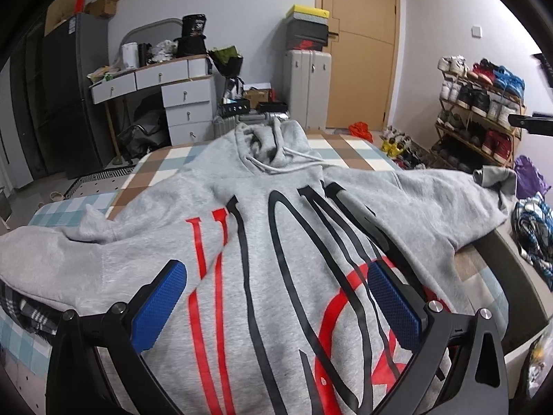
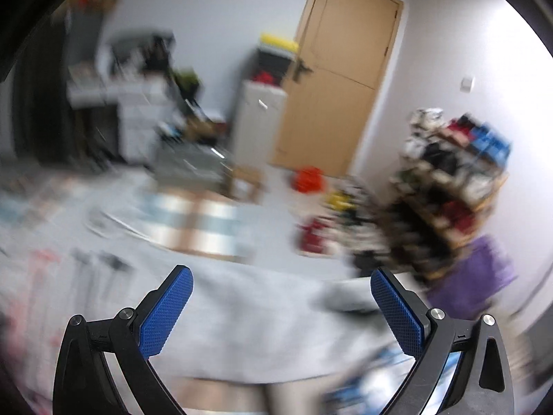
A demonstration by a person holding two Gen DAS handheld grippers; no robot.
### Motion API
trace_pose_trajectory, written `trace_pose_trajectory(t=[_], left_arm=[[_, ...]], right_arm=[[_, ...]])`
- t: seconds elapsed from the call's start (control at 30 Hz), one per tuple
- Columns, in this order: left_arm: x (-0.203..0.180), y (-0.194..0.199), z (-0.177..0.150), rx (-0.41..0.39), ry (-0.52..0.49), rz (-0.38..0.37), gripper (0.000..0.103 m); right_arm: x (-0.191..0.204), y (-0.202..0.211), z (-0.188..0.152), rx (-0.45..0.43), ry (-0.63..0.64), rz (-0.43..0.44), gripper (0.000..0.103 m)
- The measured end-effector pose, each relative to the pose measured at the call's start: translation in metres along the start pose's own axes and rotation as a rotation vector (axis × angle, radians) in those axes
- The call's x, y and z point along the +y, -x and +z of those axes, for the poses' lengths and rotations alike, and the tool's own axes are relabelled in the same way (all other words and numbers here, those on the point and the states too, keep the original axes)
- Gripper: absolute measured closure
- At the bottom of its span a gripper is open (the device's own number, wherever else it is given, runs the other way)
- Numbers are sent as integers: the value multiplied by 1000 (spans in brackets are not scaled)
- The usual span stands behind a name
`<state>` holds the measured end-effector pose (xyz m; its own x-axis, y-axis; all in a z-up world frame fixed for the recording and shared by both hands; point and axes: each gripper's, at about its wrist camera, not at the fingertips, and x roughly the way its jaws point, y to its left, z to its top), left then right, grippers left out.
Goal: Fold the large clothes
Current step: 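Grasp the grey hoodie sleeve cuff with the right gripper, then lift the sleeve with the right gripper and lay it across the hoodie body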
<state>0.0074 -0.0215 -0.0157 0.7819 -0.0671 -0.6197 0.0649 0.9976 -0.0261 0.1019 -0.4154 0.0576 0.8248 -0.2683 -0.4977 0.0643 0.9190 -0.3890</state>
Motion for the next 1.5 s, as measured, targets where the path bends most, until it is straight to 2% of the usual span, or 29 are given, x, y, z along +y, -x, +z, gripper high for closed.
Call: trace_pose_trajectory(t=[0.03, 0.13, 0.23, 0.3, 0.47, 0.57, 0.6, 0.63, 0.67, 0.7, 0.73, 0.8, 0.9, 1.0, 1.03, 1.13, 1.23, 1.37, 1.5], left_arm=[[-2, -2, 0, 4, -8, 1, 1], [-5, -6, -1, 19, -29, 2, 1], [-9, -11, -2, 37, -43, -3, 1], [-10, -14, -3, 48, -51, -2, 1], [-13, -22, -3, 92, -46, -25, 1], [-16, -24, -5, 109, -47, -39, 1], [-18, -24, -5, 110, -53, -39, 1], [-19, -25, -5, 110, -60, -37, 1], [-21, -25, -5, 107, -67, -36, 1], [-23, -26, -5, 105, -72, -36, 1], [-25, -27, -5, 100, -77, -38, 1], [-28, -31, -5, 98, -90, -38, 1], [-32, -38, -5, 116, -95, -46, 1], [-37, -39, -6, 114, -103, -54, 1], [-40, -39, -6, 107, -115, -51, 1], [-47, -35, -6, 84, -148, -51, 1], [-47, -34, -5, 86, -133, -68, 1], [-45, -34, -3, 84, -118, -67, 1], [-42, -32, -2, 76, -100, -68, 1]], right_arm=[[-5, -17, 1, 42, 63, -33, 0], [-13, -71, -10, 204, 250, -61, 0], [-15, -115, -24, 292, 376, -101, 1], [-15, -138, -33, 353, 429, -84, 1], [-11, -169, -43, 427, 523, -73, 1], [-3, -179, -52, 475, 591, -30, 10], [-4, -185, -53, 494, 578, -19, 18], [-6, -189, -53, 513, 551, -13, 35], [-13, -192, -51, 537, 491, 6, 47], [-19, -194, -49, 547, 441, 17, 69], [-24, -195, -48, 551, 393, 27, 82], [-36, -191, -43, 542, 293, 52, 95], [-63, -182, -31, 508, 78, 81, 96], [-107, -155, -11, 379, -203, 134, 96], [-126, -144, -8, 331, -309, 180, 96], [-157, -126, 0, 260, -456, 216, 96], [-195, -99, -4, 199, -671, 237, 96], [-239, -71, -22, 111, -908, 182, 96], [-264, -44, -52, 81, -1012, 115, 96]])
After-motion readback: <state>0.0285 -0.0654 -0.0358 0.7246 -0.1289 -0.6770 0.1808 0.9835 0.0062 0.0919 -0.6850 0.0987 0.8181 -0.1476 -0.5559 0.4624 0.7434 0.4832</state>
